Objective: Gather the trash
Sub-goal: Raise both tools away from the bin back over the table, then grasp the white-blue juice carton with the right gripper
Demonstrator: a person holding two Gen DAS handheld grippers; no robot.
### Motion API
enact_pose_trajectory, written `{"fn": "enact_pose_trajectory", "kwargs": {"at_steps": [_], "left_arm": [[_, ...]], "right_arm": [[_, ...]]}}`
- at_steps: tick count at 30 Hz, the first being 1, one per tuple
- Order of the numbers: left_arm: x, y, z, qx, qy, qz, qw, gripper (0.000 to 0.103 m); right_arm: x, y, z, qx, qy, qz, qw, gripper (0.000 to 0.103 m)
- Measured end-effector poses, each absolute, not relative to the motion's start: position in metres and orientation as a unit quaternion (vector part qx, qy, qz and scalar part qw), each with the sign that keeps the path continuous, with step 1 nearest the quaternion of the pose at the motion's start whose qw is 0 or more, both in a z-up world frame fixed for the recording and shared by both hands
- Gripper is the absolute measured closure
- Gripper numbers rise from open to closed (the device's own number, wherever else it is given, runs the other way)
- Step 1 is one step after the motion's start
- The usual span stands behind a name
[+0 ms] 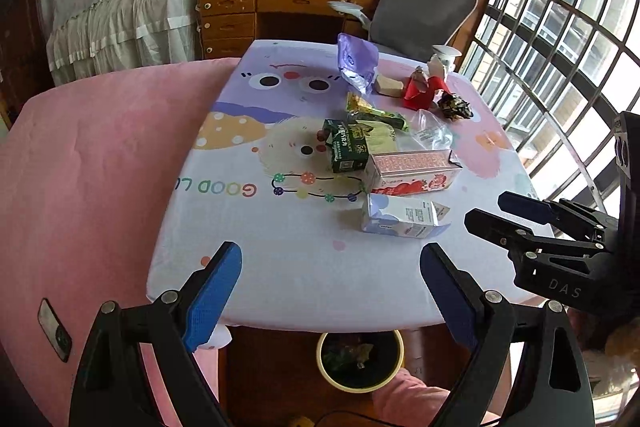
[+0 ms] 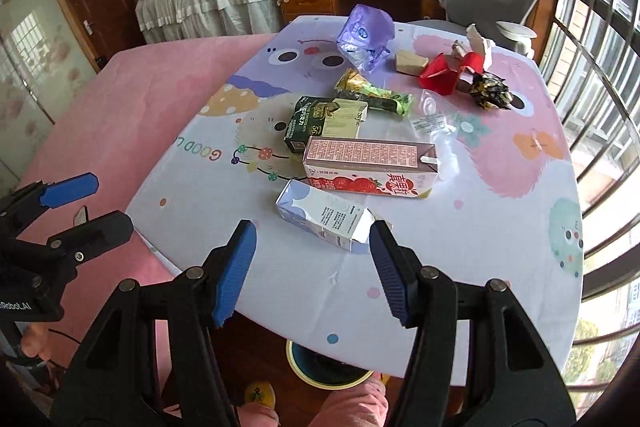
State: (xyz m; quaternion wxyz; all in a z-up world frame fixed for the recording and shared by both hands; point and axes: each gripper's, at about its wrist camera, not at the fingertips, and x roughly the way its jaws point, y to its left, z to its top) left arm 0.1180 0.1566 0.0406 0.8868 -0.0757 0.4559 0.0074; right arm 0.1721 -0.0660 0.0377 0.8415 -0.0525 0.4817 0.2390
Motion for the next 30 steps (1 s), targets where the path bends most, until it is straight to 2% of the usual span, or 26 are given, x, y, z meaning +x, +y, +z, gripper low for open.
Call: {"fn": "enact_pose_trajectory", "kwargs": {"at_steps": [5, 9, 18, 20, 21, 30], "left_arm": [[0.150, 0.149, 0.006, -0.112, 0.486, 0.065, 0.864, 0.014], [0.164, 0.145, -0.025, -0.136, 0.512, 0.103, 0.842, 0.022], [0.170, 0.138, -0.057, -0.171, 0.524, 0.162, 0.818, 0.022], [0.171, 0.134, -0.055, -0.165, 0.521, 0.165, 0.821, 0.022], [0.172, 0.132, -0.053, -0.159, 0.520, 0.165, 0.823, 0.022], [0.202, 0.107, -0.032, -0.096, 0.514, 0.118, 0.844, 0.022]], "right_arm": [[0.217, -0.049, -0.007, -0.121, 0.497, 0.309, 0.802, 0.047], [0.235, -0.034, -0.038, -0.182, 0.497, 0.360, 0.768, 0.047], [0.244, -0.012, -0.086, -0.267, 0.483, 0.432, 0.713, 0.048], [0.244, -0.010, -0.089, -0.271, 0.484, 0.439, 0.706, 0.065], [0.244, -0.010, -0.089, -0.268, 0.487, 0.445, 0.702, 0.069], [0.241, -0.053, -0.043, -0.199, 0.479, 0.464, 0.718, 0.070]]}}
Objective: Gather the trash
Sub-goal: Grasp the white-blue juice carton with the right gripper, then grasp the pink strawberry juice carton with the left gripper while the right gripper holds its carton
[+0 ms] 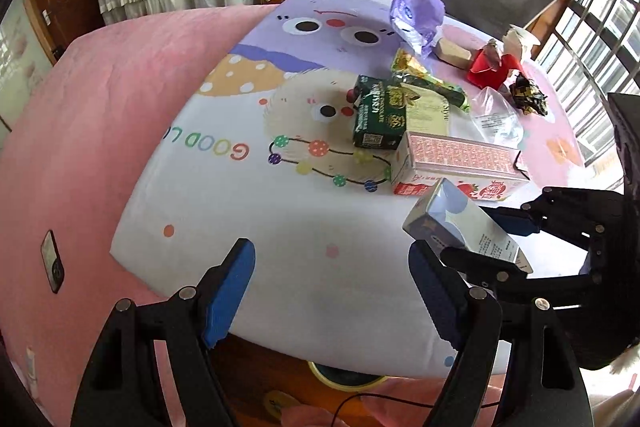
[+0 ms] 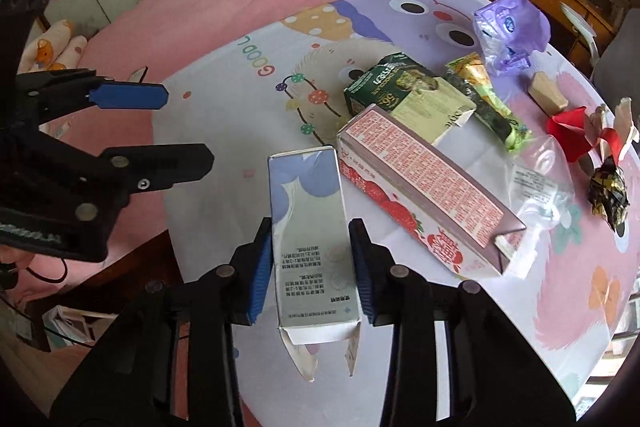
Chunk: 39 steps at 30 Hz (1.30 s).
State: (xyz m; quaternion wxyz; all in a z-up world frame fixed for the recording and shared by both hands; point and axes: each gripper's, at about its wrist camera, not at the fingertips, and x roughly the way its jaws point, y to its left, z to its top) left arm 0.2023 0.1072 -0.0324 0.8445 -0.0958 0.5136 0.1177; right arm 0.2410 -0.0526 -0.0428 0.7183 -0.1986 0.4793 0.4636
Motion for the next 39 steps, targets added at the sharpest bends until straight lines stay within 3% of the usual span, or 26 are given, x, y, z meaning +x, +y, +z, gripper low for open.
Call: {"fn": "enact_pose_trajectory", "kwargs": {"at_steps": [11, 29, 32, 34, 37, 39], "left_arm": [[0.286, 0.041, -0.020, 0.068, 0.507, -0.019, 0.859, 0.022], [0.380, -0.036, -0.073, 0.239, 0.573, -0.216, 0.754, 0.022], [0.384, -0.046, -0.083, 0.247, 0.590, -0.237, 0.731, 0.032], [0.387, -0.051, -0.090, 0.250, 0.602, -0.243, 0.718, 0.045], [0.387, -0.056, -0.091, 0.242, 0.602, -0.248, 0.719, 0.055], [0.385, -0.058, -0.091, 0.238, 0.599, -0.236, 0.727, 0.056]], "right_arm": [[0.288, -0.148, 0.001, -0.034, 0.479, 0.351, 0.804, 0.070], [0.309, -0.221, -0.033, 0.048, 0.526, 0.259, 0.809, 0.070], [0.306, -0.223, -0.037, 0.053, 0.531, 0.256, 0.806, 0.070], [0.304, -0.224, -0.039, 0.056, 0.534, 0.256, 0.804, 0.070], [0.299, -0.221, -0.042, 0.056, 0.538, 0.255, 0.801, 0.070], [0.296, -0.220, -0.043, 0.057, 0.540, 0.254, 0.801, 0.070]]}}
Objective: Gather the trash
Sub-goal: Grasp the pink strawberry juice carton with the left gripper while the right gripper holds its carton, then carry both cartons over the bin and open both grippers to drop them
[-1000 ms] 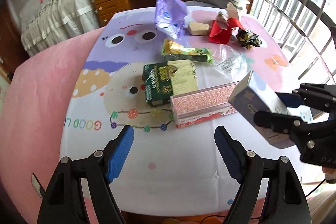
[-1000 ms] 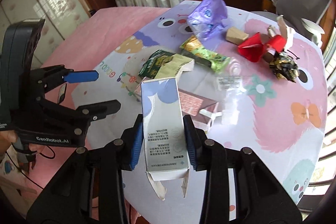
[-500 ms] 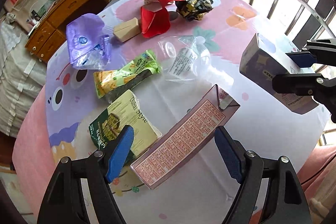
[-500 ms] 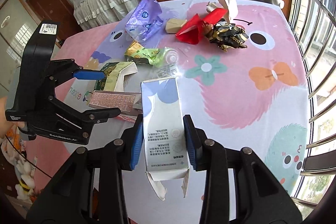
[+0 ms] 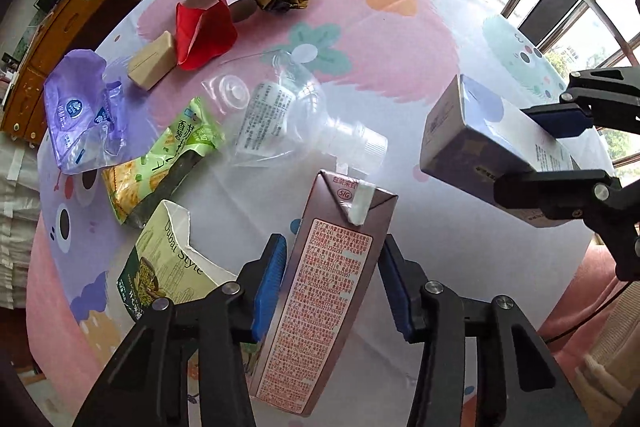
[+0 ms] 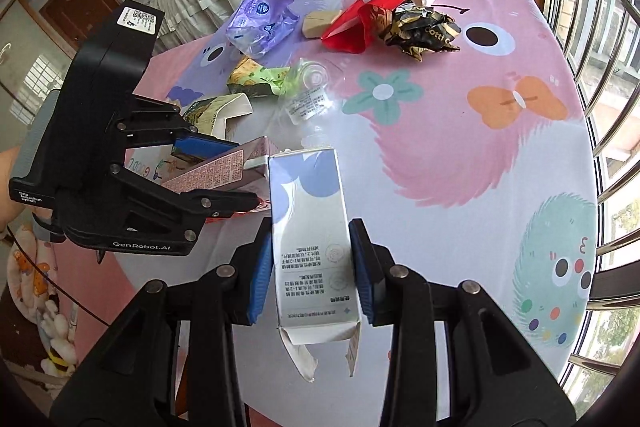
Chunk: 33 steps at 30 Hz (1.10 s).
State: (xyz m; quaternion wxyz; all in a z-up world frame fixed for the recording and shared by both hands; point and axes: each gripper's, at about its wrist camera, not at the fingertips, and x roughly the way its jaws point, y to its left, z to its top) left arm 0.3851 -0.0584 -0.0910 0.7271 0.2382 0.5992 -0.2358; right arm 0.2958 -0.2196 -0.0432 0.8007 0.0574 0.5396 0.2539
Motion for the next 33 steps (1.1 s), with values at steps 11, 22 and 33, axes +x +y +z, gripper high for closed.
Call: {"fn": "enact_pose_trajectory", "kwargs": {"at_steps": [11, 22, 33], "left_arm": [[0.329, -0.037, -0.058, 0.137, 0.589, -0.153, 0.781, 0.059], [0.201, 0.028, 0.009, 0.030, 0.526, -0.179, 0.831, 0.060], [0.069, 0.082, -0.004, -0.005, 0.531, -0.213, 0.820, 0.060]], "right_arm": [[0.254, -0.210, -0.021, 0.077, 0.521, 0.222, 0.821, 0.070], [0.128, -0.178, 0.026, 0.134, 0.467, 0.144, 0.862, 0.070], [-0.015, -0.130, 0.015, 0.151, 0.490, 0.096, 0.853, 0.070]]}}
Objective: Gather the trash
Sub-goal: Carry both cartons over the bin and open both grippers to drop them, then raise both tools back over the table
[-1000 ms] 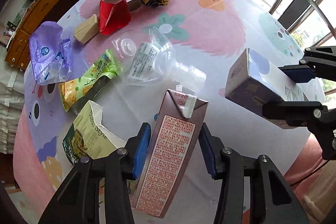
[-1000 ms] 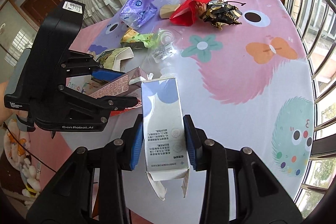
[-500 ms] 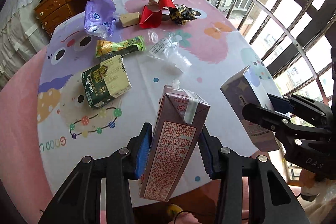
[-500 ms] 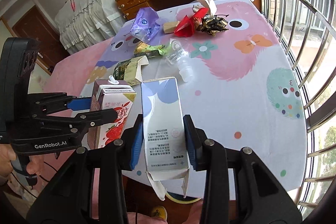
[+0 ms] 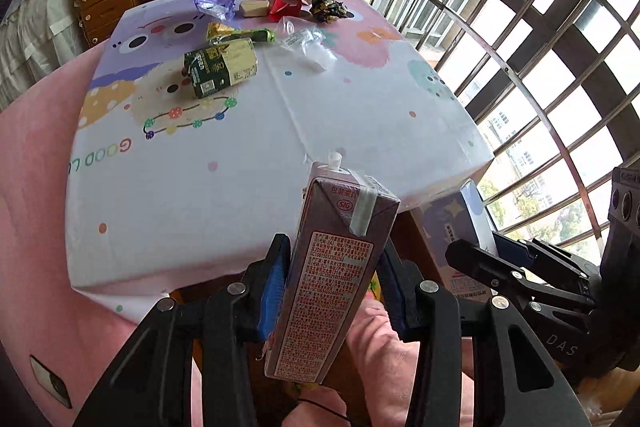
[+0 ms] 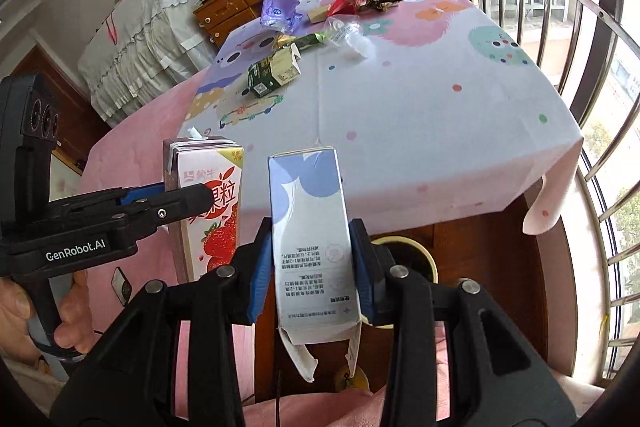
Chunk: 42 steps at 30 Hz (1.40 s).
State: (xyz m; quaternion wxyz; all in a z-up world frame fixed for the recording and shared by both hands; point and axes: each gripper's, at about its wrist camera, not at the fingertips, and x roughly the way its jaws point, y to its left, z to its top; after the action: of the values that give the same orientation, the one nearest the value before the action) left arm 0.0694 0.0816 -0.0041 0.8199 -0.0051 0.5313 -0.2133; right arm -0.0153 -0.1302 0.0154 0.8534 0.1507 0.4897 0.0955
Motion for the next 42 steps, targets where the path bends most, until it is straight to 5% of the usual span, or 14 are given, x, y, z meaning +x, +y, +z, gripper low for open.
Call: {"fn": "enact_pose_trajectory", "kwargs": {"at_steps": [10, 21, 29, 32, 34, 35, 42], "left_arm": [[0.005, 0.076, -0.080, -0.034, 0.558, -0.203, 0.804, 0.060], [0.005, 0.035, -0.290, -0.046, 0.594, -0.153, 0.788, 0.060], [0.025, 0.011, -0.398, -0.036, 0.610, -0.138, 0.780, 0.059], [0.030, 0.013, -0.417, -0.026, 0.613, -0.126, 0.780, 0.045], [0.038, 0.015, -0.423, -0.024, 0.618, -0.109, 0.778, 0.022], [0.042, 0.019, -0.425, -0.029, 0.621, -0.102, 0.777, 0.019], [0.050, 0.042, -0.397, -0.024, 0.613, -0.077, 0.786, 0.017]], "right_arm": [[-0.066, -0.139, -0.055, 0.162, 0.561, 0.051, 0.811, 0.070], [-0.045, -0.165, -0.299, 0.182, 0.636, -0.003, 0.750, 0.070], [-0.020, -0.182, -0.408, 0.204, 0.647, -0.015, 0.734, 0.069], [-0.007, -0.183, -0.426, 0.210, 0.655, -0.012, 0.726, 0.065], [-0.002, -0.182, -0.429, 0.205, 0.656, -0.018, 0.726, 0.053], [0.000, -0.183, -0.428, 0.202, 0.653, -0.020, 0.729, 0.045], [0.016, -0.179, -0.400, 0.181, 0.644, -0.011, 0.743, 0.044]]}}
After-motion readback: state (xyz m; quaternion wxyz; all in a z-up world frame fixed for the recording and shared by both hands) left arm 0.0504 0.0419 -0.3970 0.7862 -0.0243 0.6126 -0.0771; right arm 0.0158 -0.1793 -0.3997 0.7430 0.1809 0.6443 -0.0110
